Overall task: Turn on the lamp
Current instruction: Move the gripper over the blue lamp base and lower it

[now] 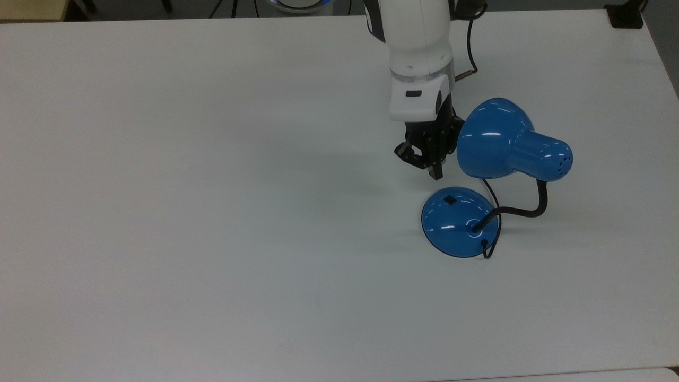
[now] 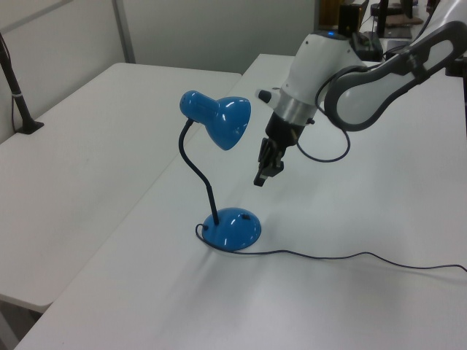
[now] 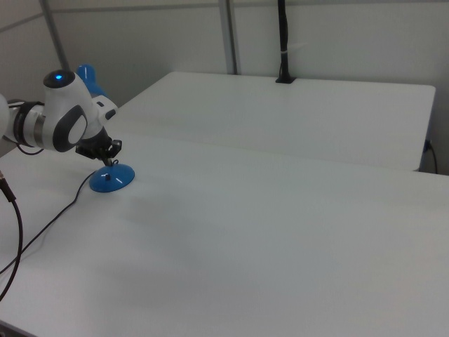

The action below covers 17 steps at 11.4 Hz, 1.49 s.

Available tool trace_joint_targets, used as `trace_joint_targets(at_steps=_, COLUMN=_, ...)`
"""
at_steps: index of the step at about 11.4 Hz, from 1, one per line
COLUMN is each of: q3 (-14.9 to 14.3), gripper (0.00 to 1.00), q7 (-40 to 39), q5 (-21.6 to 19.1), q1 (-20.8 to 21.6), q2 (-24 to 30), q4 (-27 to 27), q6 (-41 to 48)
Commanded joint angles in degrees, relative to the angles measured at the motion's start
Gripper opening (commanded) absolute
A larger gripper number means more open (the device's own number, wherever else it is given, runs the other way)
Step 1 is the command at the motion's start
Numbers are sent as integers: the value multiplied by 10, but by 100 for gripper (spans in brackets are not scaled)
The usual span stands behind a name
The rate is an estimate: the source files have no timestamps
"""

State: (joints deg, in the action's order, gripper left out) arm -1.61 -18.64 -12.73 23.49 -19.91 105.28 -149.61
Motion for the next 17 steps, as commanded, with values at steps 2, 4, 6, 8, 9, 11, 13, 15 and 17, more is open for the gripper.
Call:
trace_joint_targets(at_steps=2, q3=-4, gripper=0, q7=10, q5=26, q1=21, q2=-50, q4=-27, q6=-42)
trace_joint_targets(at_steps=4, q3=-4, gripper=0, q7=10, q5=30, q1=25, q2=-63, q4=-28, q6=-44)
trace_joint_targets(at_steps=6, q3=-4, gripper=0, q7=10, q5=34, q1=30, q2=-72, q4=-29, q6=-61)
trace_joint_targets(at_steps=8, q3=-4, gripper=0, q7=7, q5=35, q1=30, q2=-81, q4=-29, q6=-85)
trace_joint_targets(at_steps=9, q3=-4, gripper=0, q7=5, q5=35, q1=30, q2=-90, q4=-45, q6=-89)
trace_joint_targets(at_steps=11, q3=-4, gripper=0, q7=5, q5=35, q1=32, q2=-103, q4=-65, q6=-89)
trace_joint_targets(at_steps=13, q3=-4, gripper=0, q7=4, q5=39, q1=32, q2=-109, q4=-65, q6=-89)
trace_joint_targets(at_steps=15, q3=-4, gripper=0, q7=4, q5=43, q1=33, q2=-109, q4=-65, q6=-88)
trace_joint_targets(at_steps=17, q3=-4, gripper=0, q7=4, q5=42, q1=44, q2=-104, q4=-63, q6=-87)
